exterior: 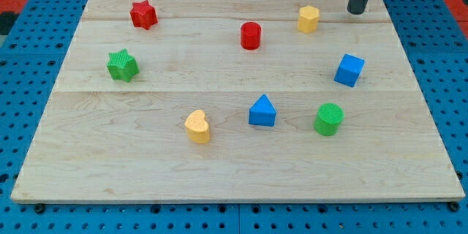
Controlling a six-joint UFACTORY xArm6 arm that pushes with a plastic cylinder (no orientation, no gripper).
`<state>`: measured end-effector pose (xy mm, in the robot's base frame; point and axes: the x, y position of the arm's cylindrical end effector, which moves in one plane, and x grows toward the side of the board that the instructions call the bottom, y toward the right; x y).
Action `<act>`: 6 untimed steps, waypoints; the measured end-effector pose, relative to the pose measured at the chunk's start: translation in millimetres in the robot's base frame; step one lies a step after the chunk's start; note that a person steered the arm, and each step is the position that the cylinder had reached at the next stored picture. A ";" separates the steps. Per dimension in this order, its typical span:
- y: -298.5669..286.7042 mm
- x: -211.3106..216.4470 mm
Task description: Place the yellow hexagon on top of the red circle
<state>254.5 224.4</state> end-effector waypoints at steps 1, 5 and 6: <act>-4.4 0.0; -142.5 41.0; -165.4 38.3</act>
